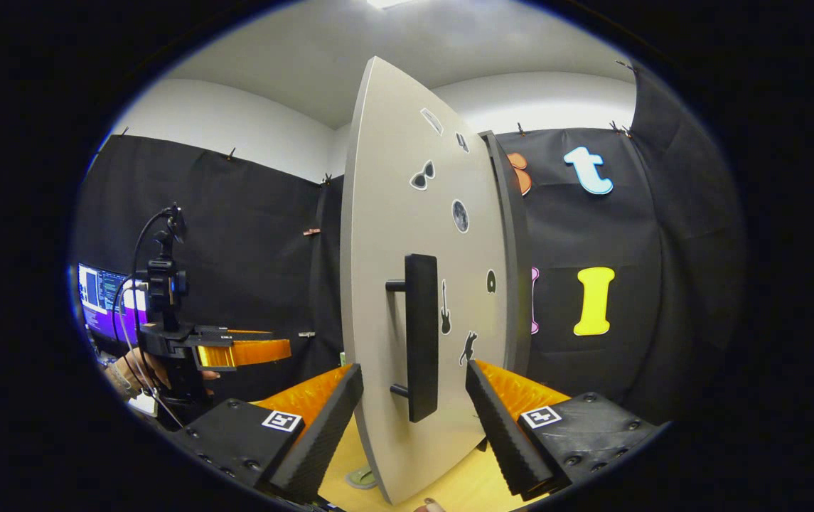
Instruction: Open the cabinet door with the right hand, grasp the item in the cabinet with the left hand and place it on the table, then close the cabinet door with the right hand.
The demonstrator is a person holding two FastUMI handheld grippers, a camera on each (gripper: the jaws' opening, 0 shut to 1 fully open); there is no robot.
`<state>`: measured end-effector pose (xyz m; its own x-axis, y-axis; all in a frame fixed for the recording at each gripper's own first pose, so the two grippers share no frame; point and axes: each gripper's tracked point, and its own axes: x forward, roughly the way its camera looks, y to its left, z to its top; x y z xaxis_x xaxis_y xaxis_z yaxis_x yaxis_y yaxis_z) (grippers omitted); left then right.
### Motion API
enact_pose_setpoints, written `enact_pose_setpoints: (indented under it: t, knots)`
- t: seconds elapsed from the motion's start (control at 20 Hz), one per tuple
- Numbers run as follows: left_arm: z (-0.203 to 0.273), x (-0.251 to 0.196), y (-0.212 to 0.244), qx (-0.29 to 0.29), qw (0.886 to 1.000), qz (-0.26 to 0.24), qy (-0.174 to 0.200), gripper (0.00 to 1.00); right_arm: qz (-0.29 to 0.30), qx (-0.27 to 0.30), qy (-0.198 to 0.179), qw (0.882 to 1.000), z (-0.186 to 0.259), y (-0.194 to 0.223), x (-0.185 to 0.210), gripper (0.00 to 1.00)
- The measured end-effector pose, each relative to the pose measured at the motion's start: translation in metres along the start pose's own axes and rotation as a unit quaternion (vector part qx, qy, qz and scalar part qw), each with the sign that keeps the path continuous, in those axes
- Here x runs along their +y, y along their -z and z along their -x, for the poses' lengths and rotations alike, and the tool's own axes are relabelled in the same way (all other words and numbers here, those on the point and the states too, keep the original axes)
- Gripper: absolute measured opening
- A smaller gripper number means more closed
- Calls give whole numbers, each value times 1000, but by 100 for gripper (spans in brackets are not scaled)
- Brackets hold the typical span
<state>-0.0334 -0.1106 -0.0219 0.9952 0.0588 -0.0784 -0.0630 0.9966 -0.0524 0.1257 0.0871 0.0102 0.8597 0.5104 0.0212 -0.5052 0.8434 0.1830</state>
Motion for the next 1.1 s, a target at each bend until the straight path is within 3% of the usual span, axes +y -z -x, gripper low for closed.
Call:
enact_pose_setpoints:
  t: [0.1, 0.15, 0.5, 0.85, 1.1]
  knots:
    - [-10, 14, -3, 1, 1000, -7, 20, 95, 10, -3, 14, 1000, -7, 1, 13, 100]
    - [-14, 22, -3, 4, 1000, -10, 28, 95, 12, -3, 21, 1000, -11, 3, 20, 96]
    - [-33, 72, 0, 10, 996, -32, 84, 95, 8, -5, 64, 998, -59, 14, 67, 96]
    - [-39, 123, -8, 3, 996, -4, 94, 95, 5, 2, 106, 994, -124, 34, 100, 98]
    - [-44, 127, -8, 1, 993, 12, 116, 95, 25, -23, 123, 992, -114, 24, 116, 98]
